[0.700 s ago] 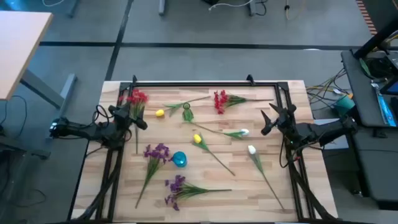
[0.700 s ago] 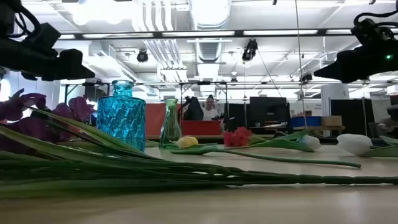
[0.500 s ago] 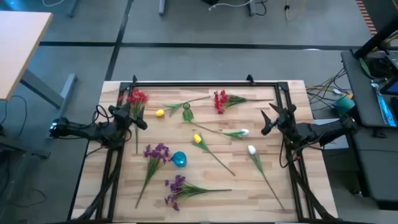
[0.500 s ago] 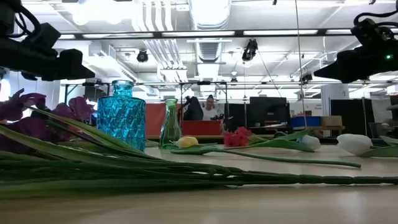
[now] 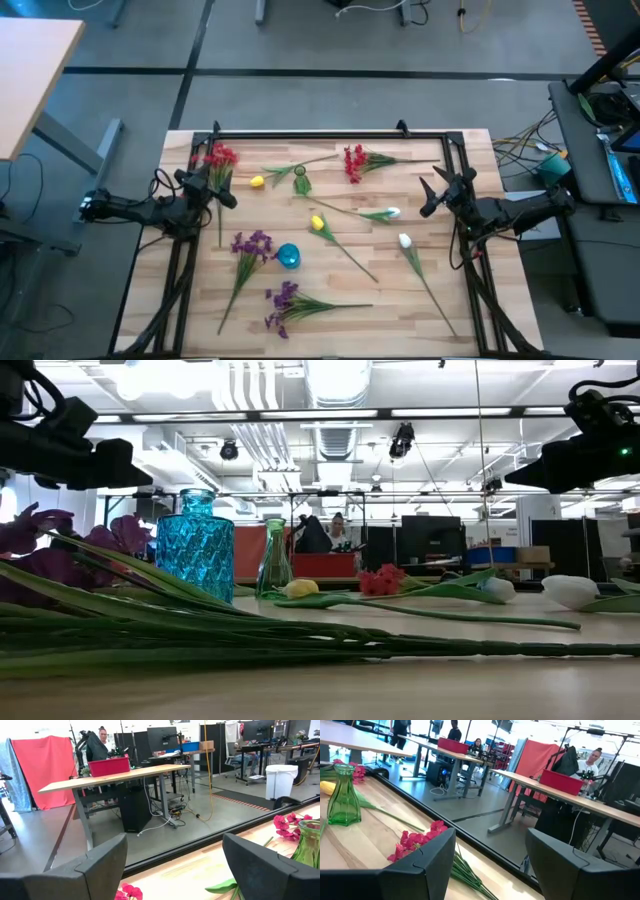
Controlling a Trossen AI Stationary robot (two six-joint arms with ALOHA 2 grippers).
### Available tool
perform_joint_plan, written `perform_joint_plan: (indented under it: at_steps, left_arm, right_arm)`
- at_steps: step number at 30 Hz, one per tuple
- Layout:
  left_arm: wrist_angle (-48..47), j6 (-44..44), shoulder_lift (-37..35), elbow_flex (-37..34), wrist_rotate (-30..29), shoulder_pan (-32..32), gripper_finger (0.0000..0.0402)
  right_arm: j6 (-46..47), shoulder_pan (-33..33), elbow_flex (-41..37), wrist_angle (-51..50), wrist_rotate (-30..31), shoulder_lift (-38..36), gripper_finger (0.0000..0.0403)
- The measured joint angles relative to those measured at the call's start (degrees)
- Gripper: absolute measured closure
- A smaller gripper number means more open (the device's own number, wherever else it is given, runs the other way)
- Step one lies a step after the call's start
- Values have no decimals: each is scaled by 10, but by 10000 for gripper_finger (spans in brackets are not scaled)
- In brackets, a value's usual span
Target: Sort flowers into vase by color
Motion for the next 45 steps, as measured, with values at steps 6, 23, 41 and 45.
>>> perform_joint_plan:
  at_steps: [6, 23, 41, 45]
  left_arm:
    - [0, 0, 0, 0, 0, 0, 93]
    - [0, 0, 0, 0, 0, 0, 93]
    - [10, -43, 0, 0, 7, 0, 93]
    - [62, -378, 0, 0, 98, 0, 93]
  right_arm:
    - [0, 0, 0, 0, 0, 0, 170]
    - [0, 0, 0, 0, 0, 0, 170]
    - [-294, -2, 10, 42, -2, 0, 170]
    - [-285, -2, 10, 41, -62, 1, 170]
